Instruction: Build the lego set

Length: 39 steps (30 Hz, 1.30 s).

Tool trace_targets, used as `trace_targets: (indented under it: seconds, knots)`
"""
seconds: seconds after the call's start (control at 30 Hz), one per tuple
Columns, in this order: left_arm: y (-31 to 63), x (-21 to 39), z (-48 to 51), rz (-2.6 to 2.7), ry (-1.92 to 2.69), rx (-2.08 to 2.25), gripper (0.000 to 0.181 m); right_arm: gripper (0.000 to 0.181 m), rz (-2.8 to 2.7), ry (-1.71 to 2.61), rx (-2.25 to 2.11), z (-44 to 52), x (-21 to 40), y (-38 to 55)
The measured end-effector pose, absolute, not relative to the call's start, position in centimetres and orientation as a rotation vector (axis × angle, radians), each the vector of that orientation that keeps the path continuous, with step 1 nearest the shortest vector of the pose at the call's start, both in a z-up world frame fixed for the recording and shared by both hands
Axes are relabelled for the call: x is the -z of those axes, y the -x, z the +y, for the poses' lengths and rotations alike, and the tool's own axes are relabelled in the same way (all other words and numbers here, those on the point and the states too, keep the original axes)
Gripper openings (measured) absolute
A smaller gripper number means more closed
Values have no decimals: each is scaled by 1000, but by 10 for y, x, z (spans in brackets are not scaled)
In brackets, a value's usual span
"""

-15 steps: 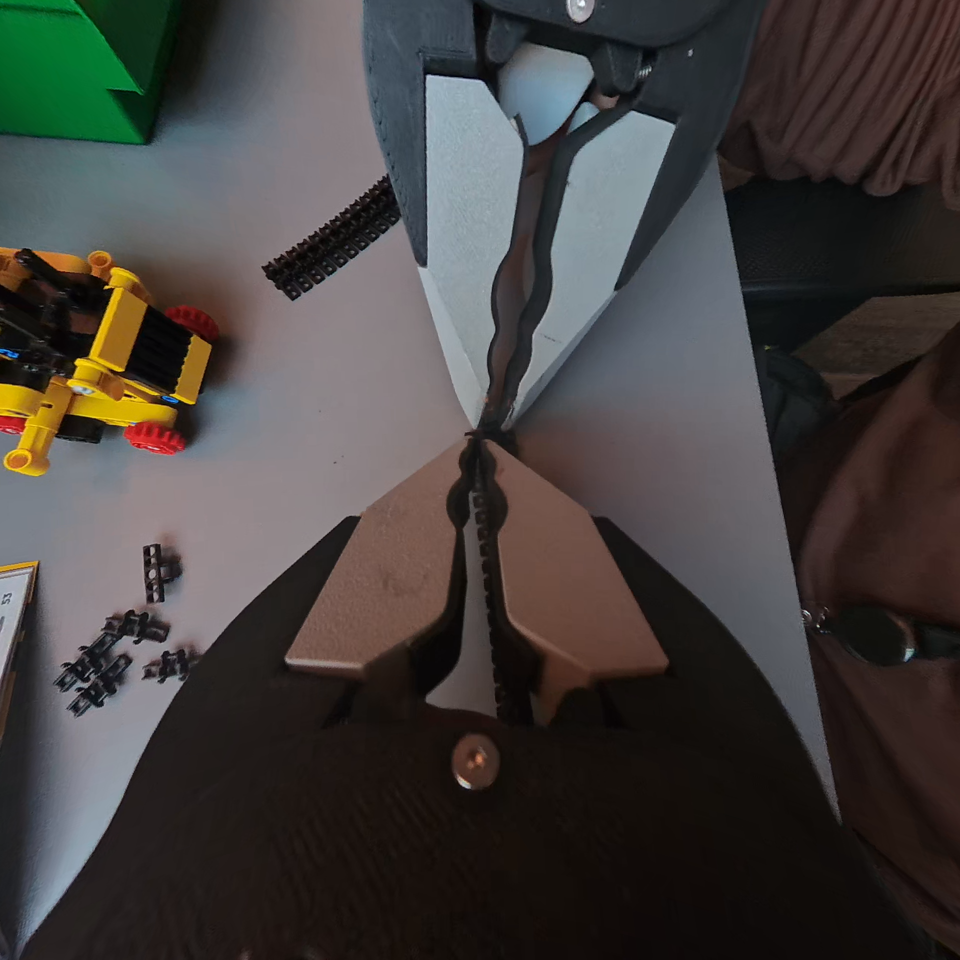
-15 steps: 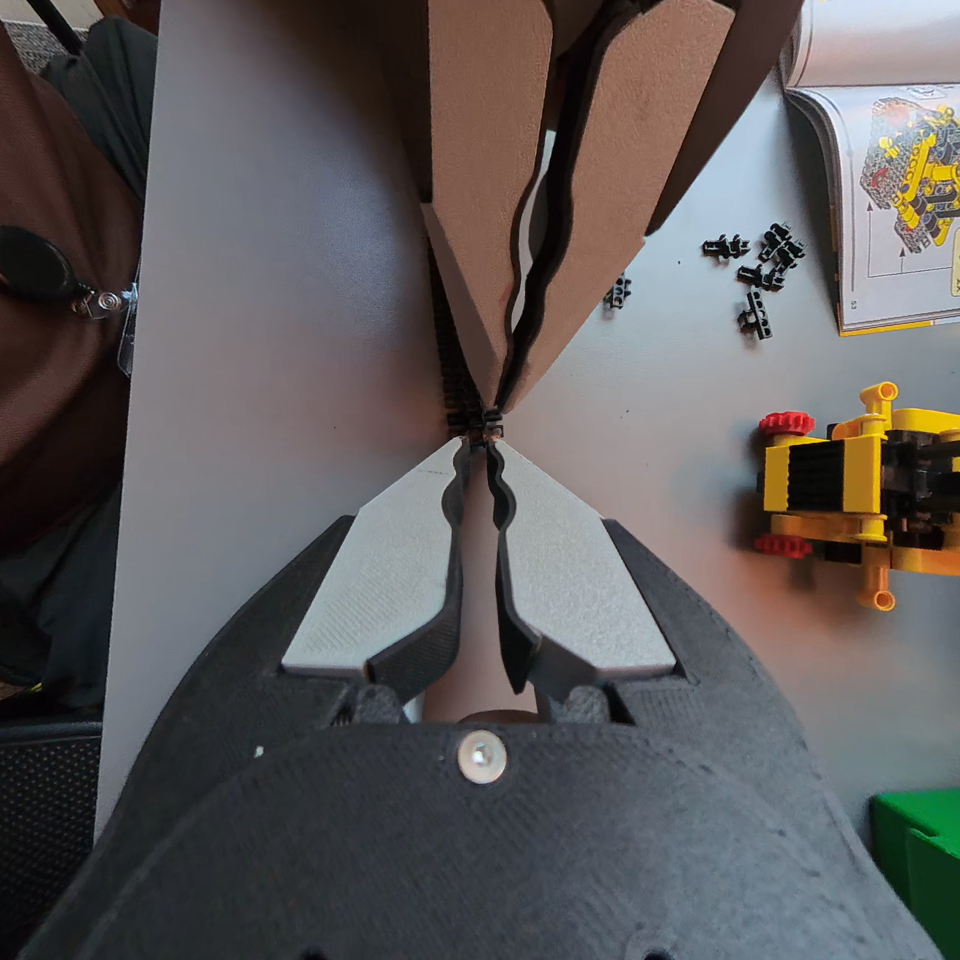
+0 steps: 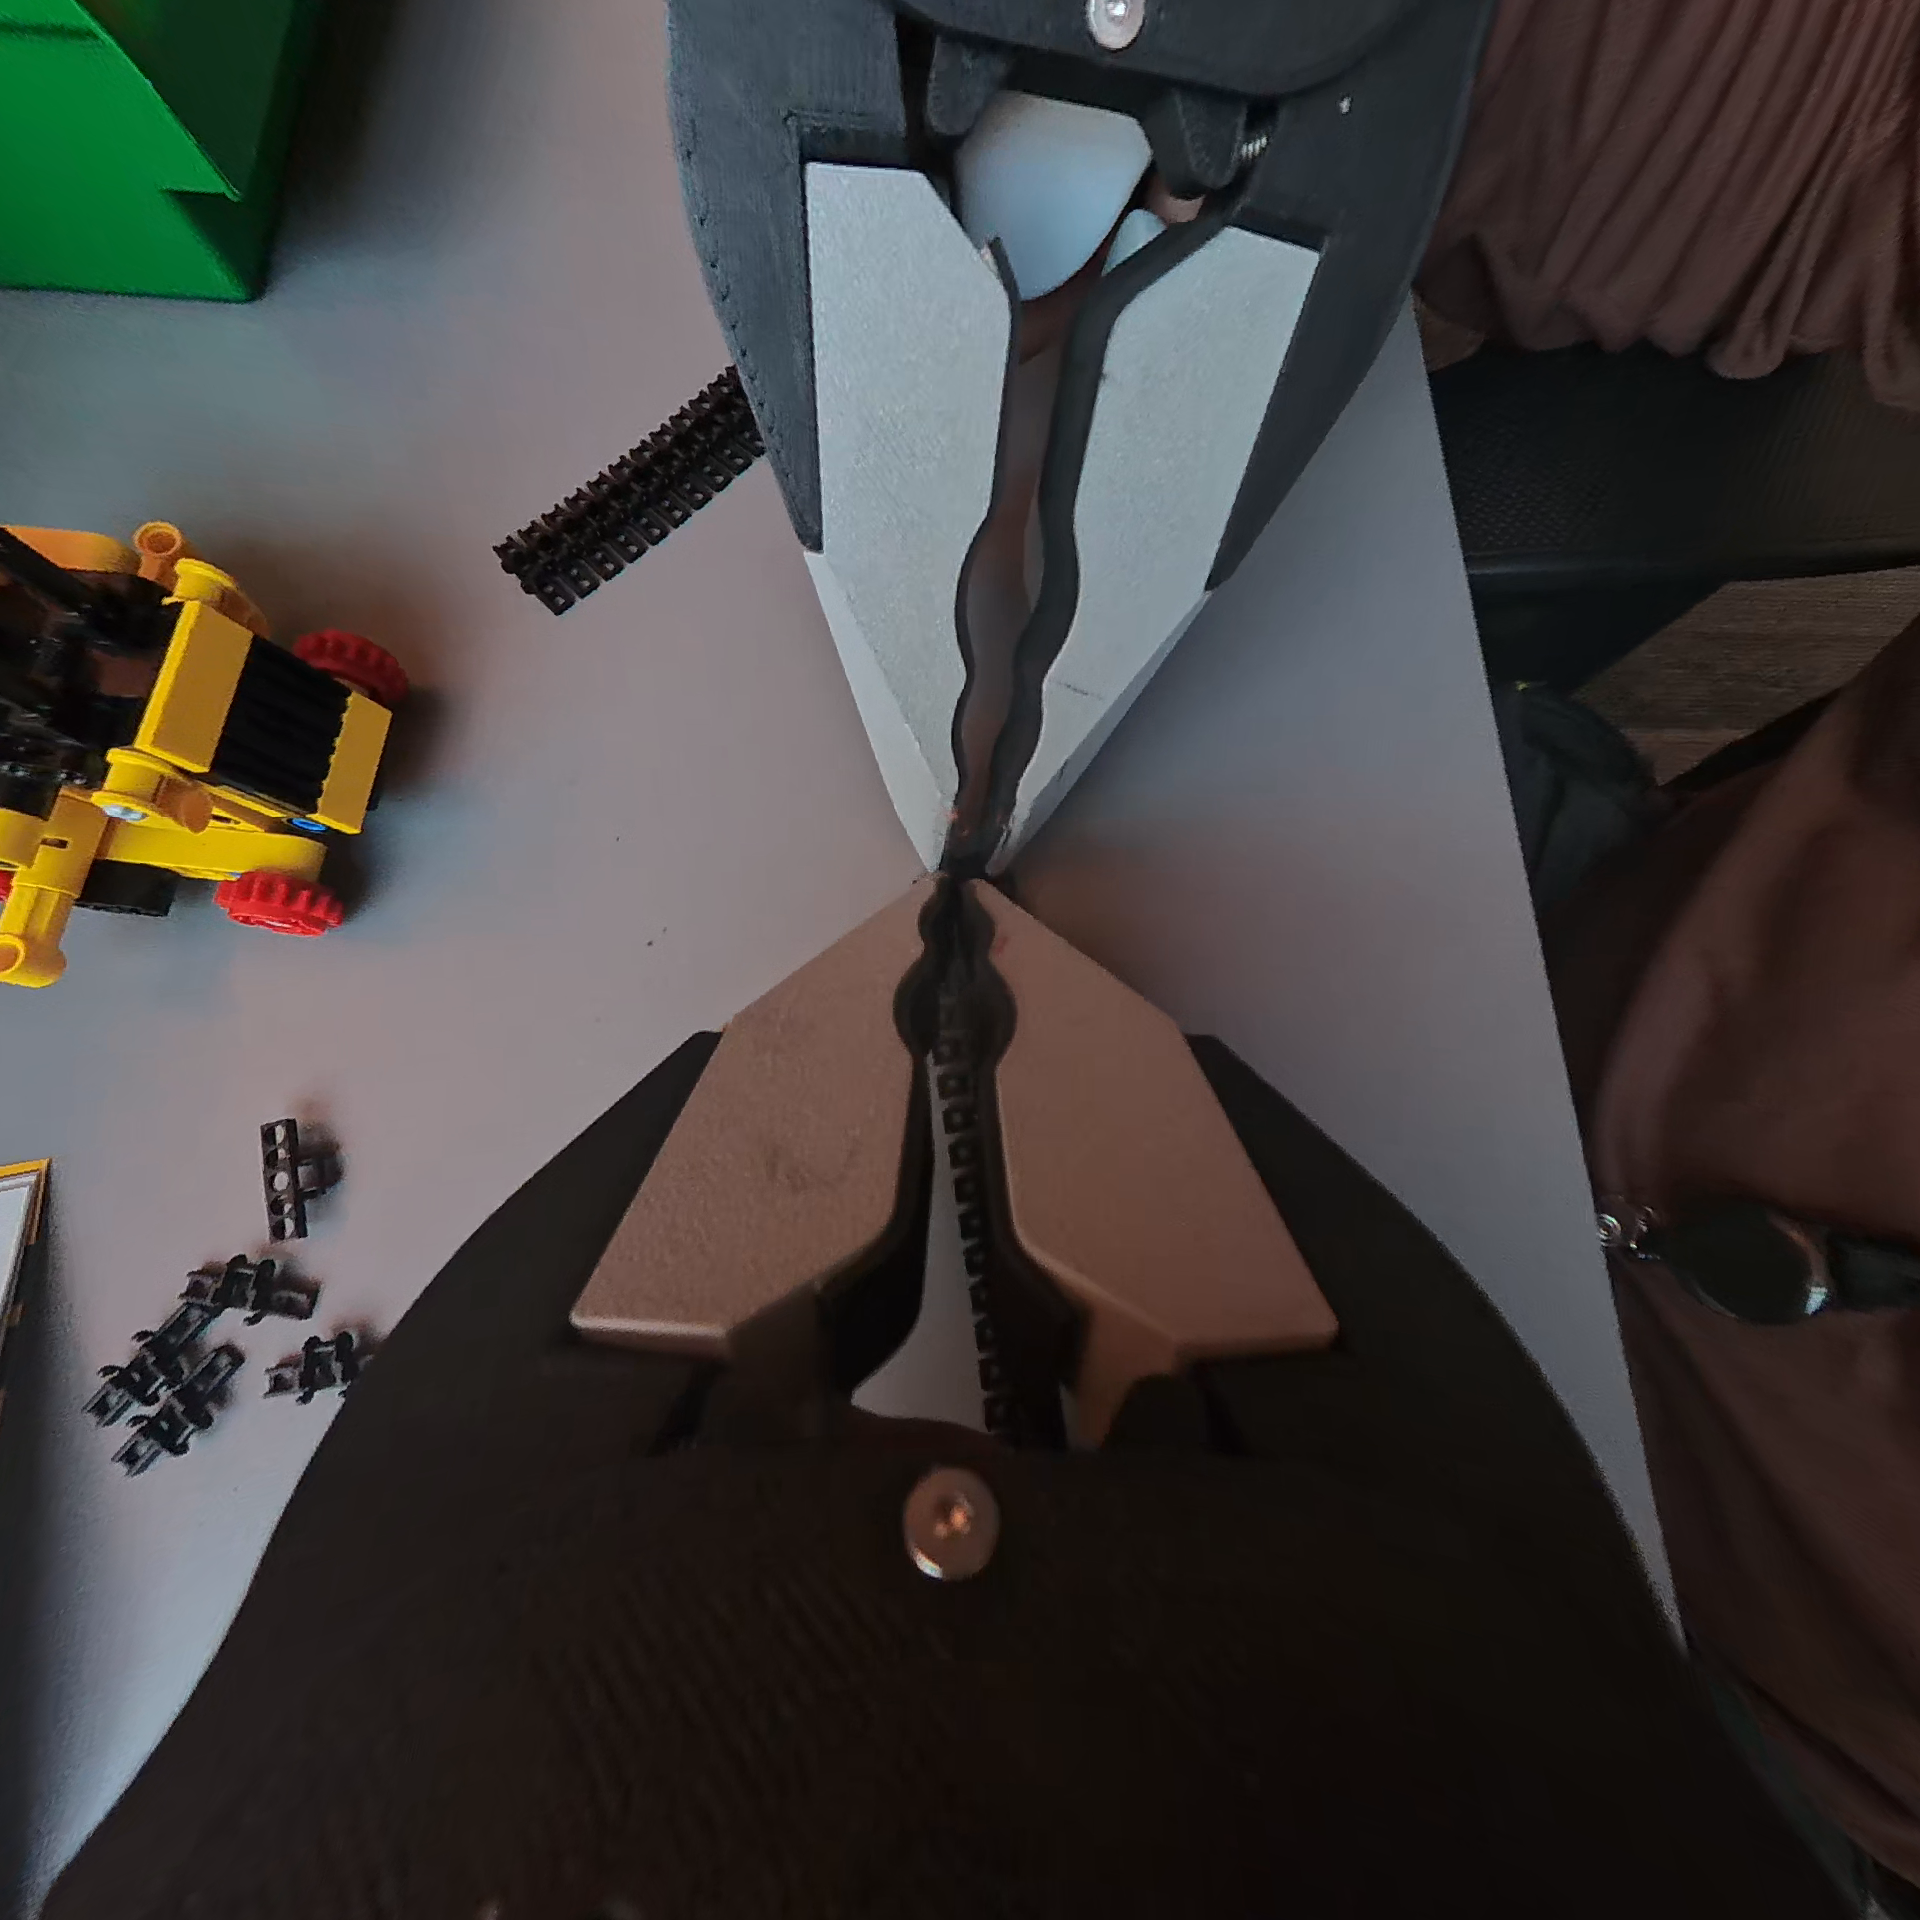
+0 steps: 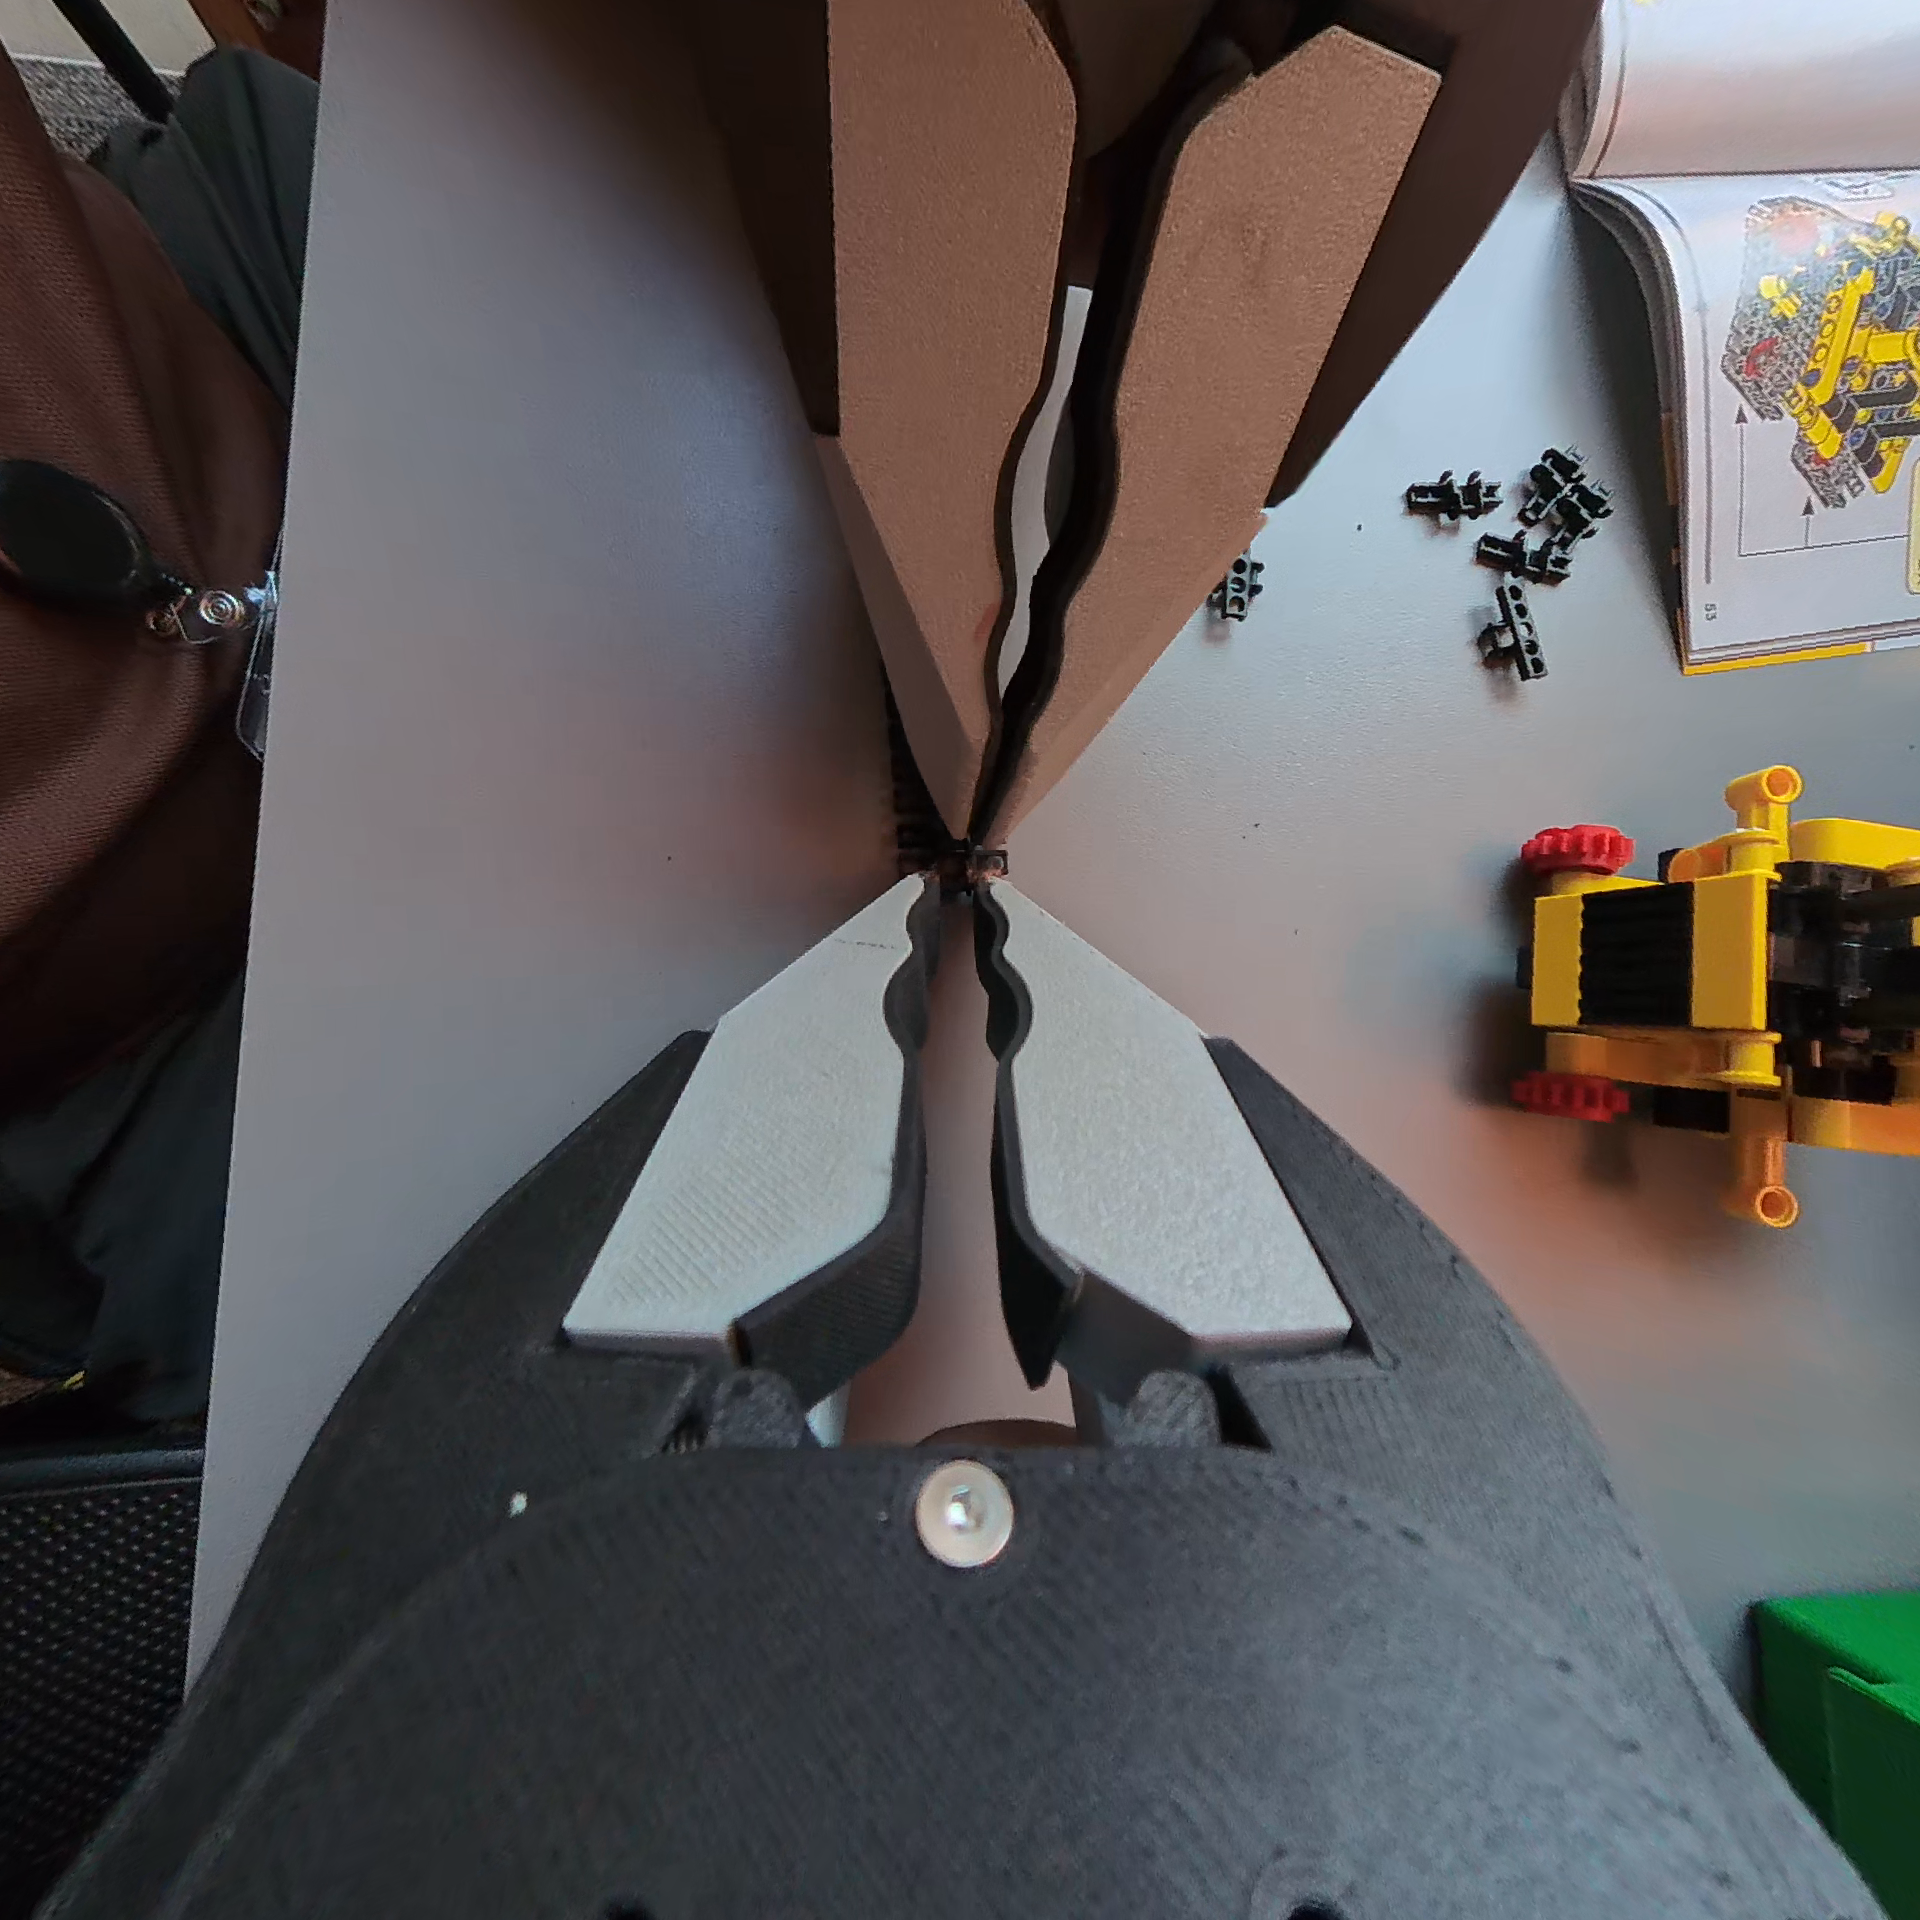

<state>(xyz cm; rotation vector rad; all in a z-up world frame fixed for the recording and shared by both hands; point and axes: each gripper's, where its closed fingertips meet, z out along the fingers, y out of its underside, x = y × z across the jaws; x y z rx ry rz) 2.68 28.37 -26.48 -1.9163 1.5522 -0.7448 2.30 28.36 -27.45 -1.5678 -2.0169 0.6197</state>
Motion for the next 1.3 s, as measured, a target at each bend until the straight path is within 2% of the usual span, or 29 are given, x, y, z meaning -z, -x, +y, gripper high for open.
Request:
trace_targets:
  seconds: [0.37, 1.23, 1.3]
  knots:
    - [-28, 270, 282, 1600, 1901, 701, 0, 3, -2022, 1567, -630, 282, 275, -23]
    - [-28, 273, 280, 1716, 1717, 215, 0, 3, -1990, 1567, -569, 279, 275, -25]
    - [-28, 273, 280, 1691, 1736, 237, 0, 7, -1970, 1559, -575, 280, 274, -27]
